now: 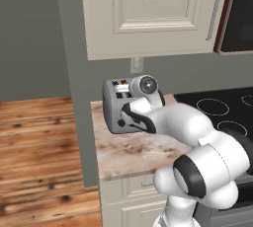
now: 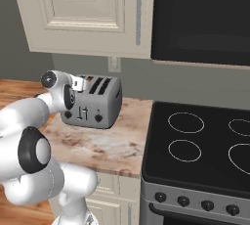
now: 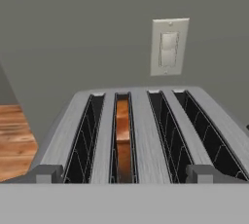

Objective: Start the toaster. Once the lever pops up, take the bread to the plate on the dining counter.

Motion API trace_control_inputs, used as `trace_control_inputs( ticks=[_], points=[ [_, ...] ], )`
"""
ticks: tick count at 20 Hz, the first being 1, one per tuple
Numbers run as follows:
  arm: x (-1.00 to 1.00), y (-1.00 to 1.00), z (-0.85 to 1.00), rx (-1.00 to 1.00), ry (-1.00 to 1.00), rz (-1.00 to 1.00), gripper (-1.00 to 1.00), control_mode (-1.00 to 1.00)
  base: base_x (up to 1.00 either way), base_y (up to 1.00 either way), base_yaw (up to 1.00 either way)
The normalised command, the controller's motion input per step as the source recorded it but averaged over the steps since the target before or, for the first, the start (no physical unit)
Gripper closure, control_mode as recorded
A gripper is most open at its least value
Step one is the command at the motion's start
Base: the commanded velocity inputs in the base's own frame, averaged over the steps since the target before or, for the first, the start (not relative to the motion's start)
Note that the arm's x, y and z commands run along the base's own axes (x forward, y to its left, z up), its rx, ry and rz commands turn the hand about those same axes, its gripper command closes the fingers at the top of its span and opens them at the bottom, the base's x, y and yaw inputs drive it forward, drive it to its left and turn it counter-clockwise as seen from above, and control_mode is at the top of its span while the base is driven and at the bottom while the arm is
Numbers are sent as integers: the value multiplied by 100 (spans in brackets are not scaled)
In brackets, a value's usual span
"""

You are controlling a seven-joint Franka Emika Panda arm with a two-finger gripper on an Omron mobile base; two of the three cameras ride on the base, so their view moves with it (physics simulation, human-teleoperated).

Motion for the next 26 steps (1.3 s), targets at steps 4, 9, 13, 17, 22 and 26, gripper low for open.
trace_control_inputs(
  ticks=[4, 9, 13, 17, 22, 26],
  points=[
    [12, 0, 0, 0, 0, 0, -100, -100, 0, 0, 0],
    [22, 0, 0, 0, 0, 0, -100, -100, 0, 0, 0],
    [18, 0, 0, 0, 1, 0, -100, -100, 0, 0, 0],
    [17, 0, 0, 0, 0, 0, -100, -100, 0, 0, 0],
    [13, 0, -1, 0, 0, 0, -100, -100, 0, 0, 0],
    [9, 1, -4, 0, 0, 0, -100, -100, 0, 0, 0]
  ],
)
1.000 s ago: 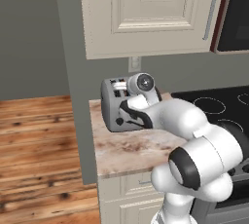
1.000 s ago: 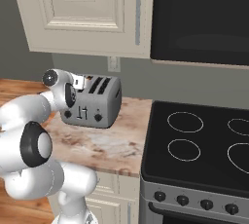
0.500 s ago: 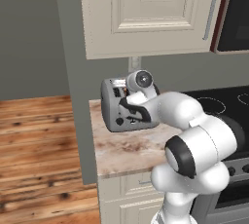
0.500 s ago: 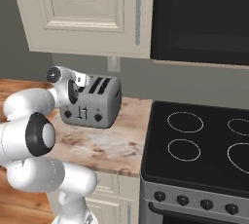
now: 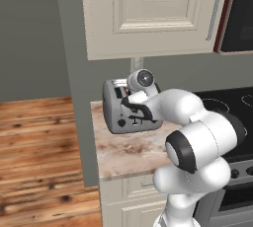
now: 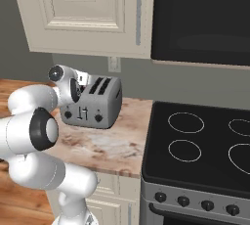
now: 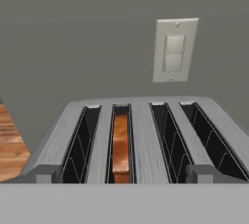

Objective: Start the toaster. Once the lever pops up, take the bread to the plate on the dining counter.

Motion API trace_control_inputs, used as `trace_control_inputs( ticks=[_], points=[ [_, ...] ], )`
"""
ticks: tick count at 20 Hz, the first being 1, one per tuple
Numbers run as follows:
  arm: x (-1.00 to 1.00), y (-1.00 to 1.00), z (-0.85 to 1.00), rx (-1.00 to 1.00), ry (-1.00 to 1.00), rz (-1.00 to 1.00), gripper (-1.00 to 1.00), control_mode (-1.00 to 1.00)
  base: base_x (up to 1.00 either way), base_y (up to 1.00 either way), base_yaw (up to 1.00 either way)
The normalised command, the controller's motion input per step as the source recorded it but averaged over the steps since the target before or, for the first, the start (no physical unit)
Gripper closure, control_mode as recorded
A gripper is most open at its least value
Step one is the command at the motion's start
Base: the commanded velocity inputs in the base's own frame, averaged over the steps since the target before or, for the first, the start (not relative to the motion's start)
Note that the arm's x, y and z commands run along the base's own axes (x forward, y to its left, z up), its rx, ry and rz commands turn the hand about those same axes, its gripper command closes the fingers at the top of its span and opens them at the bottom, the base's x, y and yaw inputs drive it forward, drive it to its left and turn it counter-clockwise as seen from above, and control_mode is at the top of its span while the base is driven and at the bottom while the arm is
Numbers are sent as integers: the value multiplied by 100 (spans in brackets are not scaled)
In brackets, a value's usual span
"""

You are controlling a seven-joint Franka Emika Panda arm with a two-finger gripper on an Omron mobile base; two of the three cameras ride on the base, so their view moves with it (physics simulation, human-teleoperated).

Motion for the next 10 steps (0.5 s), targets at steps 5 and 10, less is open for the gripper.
trace_control_inputs(
  ticks=[5, 10],
  points=[
    [1, 0, -6, 0, 0, 0, -100, -100, 0, 0, 0],
    [0, 0, -1, 0, 0, 0, -100, -100, 0, 0, 0]
  ],
)
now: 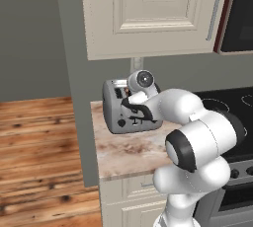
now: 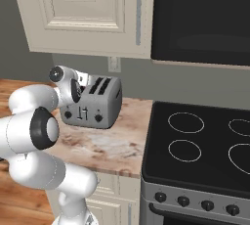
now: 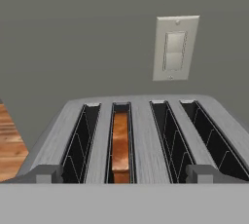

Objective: Start the toaster. Once the lever pops up, take the bread to the plate on the dining counter.

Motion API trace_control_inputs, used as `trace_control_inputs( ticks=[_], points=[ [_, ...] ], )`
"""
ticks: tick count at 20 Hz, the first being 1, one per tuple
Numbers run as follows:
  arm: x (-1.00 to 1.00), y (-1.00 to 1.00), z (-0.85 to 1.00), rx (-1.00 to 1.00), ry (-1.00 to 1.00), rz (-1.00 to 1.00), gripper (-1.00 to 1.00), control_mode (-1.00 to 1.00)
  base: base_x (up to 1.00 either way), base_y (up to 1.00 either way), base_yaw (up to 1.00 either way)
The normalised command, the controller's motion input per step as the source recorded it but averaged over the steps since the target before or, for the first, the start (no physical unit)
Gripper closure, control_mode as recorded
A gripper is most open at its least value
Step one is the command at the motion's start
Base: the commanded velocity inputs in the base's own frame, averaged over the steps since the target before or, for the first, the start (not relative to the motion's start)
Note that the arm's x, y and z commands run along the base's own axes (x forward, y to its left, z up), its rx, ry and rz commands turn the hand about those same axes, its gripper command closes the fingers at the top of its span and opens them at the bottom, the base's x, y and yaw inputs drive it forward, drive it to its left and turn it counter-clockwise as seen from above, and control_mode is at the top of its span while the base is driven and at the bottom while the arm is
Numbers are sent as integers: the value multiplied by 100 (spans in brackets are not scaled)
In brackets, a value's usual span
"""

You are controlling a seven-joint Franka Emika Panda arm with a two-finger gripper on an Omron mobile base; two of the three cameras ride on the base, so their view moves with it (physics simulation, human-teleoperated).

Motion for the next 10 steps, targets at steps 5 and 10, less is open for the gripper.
trace_control_inputs(
  ticks=[5, 10],
  points=[
    [0, 0, -3, 0, 0, 0, -100, -100, 0, 0, 0],
    [0, 0, -6, 0, 0, 0, -100, -100, 0, 0, 0]
  ],
)
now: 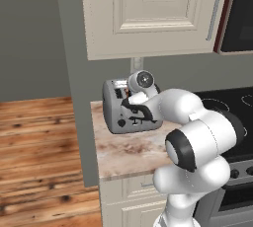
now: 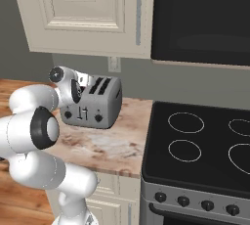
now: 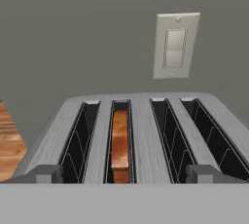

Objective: Start the toaster. Once the lever pops up, take the bread to the plate on the dining counter.

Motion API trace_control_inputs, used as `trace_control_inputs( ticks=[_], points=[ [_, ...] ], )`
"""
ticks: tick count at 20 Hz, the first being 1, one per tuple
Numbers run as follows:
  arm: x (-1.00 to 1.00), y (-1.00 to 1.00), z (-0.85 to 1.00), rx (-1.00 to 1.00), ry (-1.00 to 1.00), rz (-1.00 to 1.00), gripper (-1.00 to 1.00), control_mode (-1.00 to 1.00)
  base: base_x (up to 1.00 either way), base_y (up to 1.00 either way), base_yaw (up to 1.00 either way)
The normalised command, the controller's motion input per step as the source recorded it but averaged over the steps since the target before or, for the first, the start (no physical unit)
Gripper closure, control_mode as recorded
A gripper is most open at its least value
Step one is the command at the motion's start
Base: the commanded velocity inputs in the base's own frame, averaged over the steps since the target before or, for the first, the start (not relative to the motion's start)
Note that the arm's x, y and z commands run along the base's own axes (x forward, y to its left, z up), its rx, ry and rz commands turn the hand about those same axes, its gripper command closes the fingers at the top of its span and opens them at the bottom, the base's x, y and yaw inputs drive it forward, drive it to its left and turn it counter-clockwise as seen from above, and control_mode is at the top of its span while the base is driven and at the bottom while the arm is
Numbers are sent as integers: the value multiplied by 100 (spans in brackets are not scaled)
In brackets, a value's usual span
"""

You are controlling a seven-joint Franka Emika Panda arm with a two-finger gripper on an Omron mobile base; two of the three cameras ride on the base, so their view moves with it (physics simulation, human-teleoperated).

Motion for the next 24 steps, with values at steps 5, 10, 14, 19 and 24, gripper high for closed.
trace_control_inputs(
  ticks=[5, 10, 14, 19, 24],
  points=[
    [0, 0, 0, 0, 0, 0, -100, -100, 0, 0, 0],
    [0, 0, 0, 0, 0, 0, -100, -100, 0, 0, 0],
    [0, 0, 0, 0, 0, 0, -100, -100, 0, 0, 0],
    [0, 0, 0, 0, 0, 0, -100, -100, 0, 0, 0],
    [0, 0, 0, 0, 0, 0, -100, -100, 0, 0, 0]
  ],
)
